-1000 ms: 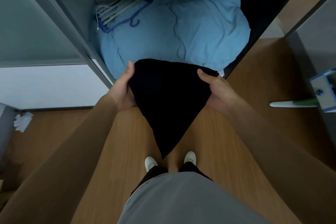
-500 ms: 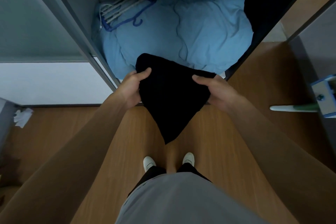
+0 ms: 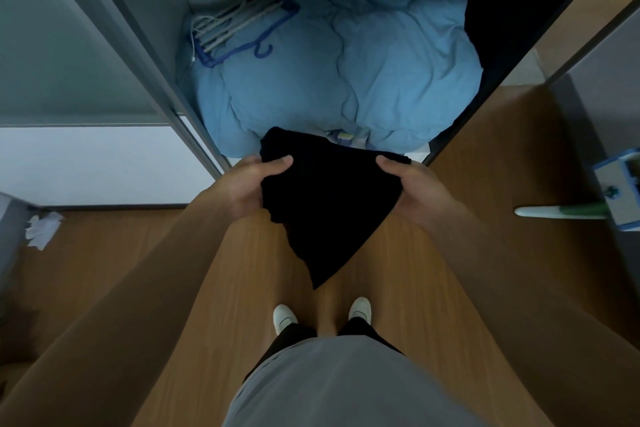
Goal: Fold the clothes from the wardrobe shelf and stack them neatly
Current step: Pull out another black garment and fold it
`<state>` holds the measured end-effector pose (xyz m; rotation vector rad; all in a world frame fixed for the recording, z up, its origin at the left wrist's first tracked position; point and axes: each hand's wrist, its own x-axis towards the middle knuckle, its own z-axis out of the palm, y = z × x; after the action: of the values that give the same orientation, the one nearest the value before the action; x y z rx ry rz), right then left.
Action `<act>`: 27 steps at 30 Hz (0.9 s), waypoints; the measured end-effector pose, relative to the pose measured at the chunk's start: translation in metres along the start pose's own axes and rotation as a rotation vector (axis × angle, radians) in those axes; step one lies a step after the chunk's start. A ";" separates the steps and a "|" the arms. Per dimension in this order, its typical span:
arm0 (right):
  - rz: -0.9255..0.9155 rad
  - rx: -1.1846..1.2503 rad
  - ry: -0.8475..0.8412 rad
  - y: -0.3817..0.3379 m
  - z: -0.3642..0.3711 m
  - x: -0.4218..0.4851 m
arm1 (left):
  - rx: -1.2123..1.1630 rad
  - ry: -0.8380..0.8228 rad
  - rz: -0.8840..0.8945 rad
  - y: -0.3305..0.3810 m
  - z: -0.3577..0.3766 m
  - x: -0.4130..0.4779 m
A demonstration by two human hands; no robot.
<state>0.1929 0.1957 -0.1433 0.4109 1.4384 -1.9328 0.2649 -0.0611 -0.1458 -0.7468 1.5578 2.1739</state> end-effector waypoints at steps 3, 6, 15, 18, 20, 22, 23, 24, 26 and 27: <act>0.029 0.038 0.026 -0.004 0.002 0.002 | 0.054 0.190 0.069 -0.001 0.006 0.008; 0.012 -0.092 -0.002 -0.001 0.003 0.002 | -0.033 0.154 0.103 0.002 0.014 0.012; -0.097 -0.279 0.111 -0.001 0.010 0.000 | 0.155 0.173 0.190 0.001 0.007 0.016; -0.182 -0.374 0.157 0.000 0.017 0.000 | 0.047 0.233 0.169 0.008 0.009 0.017; -0.192 -0.339 0.187 -0.002 0.021 0.000 | -0.023 0.174 0.120 0.010 0.008 0.014; -0.157 -0.250 0.200 -0.004 0.022 -0.001 | 0.007 0.052 0.056 0.009 0.004 0.009; -0.140 -0.215 0.186 -0.005 0.022 -0.001 | 0.052 0.018 0.037 0.007 0.001 0.008; -0.129 -0.195 0.155 -0.006 0.022 -0.002 | 0.087 0.011 0.036 0.006 0.000 0.007; -0.144 -0.229 0.088 -0.003 0.021 -0.004 | 0.101 0.052 0.060 0.005 0.000 0.008; -0.166 -0.288 0.069 -0.001 0.020 -0.005 | 0.095 0.085 0.067 0.005 0.001 0.010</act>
<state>0.1982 0.1788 -0.1327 0.2326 1.8148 -1.8131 0.2536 -0.0622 -0.1476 -0.7762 1.7388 2.1236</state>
